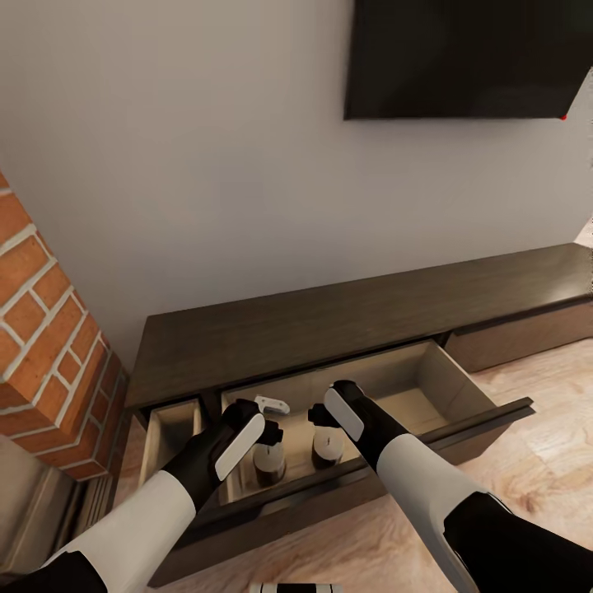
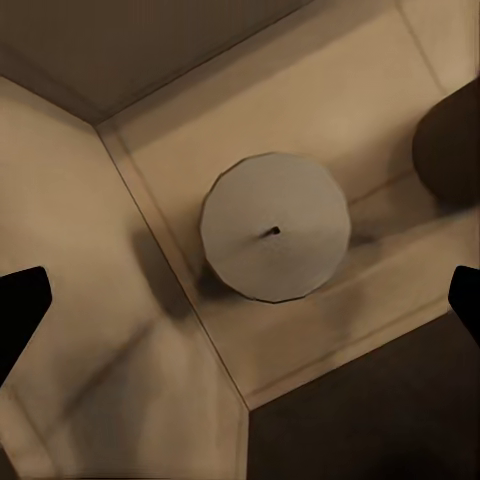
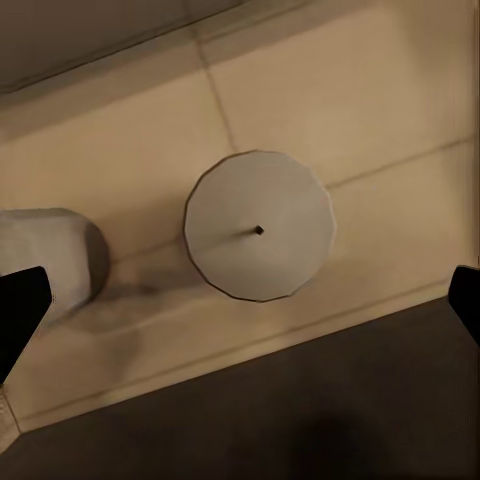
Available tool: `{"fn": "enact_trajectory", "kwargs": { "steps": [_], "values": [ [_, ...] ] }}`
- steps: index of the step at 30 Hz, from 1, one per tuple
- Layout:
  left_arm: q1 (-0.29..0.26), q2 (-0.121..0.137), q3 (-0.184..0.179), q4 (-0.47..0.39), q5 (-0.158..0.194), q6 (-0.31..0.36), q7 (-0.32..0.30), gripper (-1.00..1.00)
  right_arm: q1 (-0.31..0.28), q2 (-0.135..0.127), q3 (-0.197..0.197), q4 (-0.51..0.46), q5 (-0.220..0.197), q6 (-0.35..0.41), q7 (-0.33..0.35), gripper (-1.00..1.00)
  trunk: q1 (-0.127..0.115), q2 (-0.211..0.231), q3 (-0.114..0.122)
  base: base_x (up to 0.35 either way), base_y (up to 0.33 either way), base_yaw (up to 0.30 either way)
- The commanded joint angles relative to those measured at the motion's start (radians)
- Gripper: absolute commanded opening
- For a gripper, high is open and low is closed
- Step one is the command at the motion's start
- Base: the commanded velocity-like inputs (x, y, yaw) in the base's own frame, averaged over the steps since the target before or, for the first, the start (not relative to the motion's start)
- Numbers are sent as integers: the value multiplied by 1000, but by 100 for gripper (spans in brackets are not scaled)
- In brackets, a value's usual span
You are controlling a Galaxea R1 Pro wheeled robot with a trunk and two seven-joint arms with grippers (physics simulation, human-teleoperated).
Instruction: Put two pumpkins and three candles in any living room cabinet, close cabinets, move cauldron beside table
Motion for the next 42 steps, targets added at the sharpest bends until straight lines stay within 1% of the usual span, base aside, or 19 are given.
{"fn": "enact_trajectory", "kwargs": {
  "steps": [1, 10, 22, 25, 27, 42],
  "values": [
    [-1, 0, -3, -1, 11, 1, 10, 100, -1, 0, 3, -1, -8, 1, -9, 100, -1, 0, 3, 0, 0, 0],
    [-1, 0, -2, 5, 11, 1, 10, 100, -1, 0, 3, -1, -8, 1, -9, 100, -5, 2, 38, -4, 0, 0],
    [0, 0, -2, 6, 11, 0, 11, 100, -1, 0, 3, -1, -8, 1, -8, 100, -10, 5, 84, -89, 0, 0],
    [0, 0, -2, 6, 11, 0, 11, 100, -1, 0, 3, -1, -8, 1, 3, 100, -11, 6, 96, -11, 0, 0],
    [-1, 0, -2, 6, 11, 1, 11, 100, -1, 0, 4, -3, -9, 1, 24, 100, -12, 6, 104, -4, 0, 0],
    [-1, 0, -2, 7, 9, 0, 11, 100, -1, 0, 4, -8, -10, 0, 33, 100, -19, 9, 162, 0, 0, 0]
  ]
}}
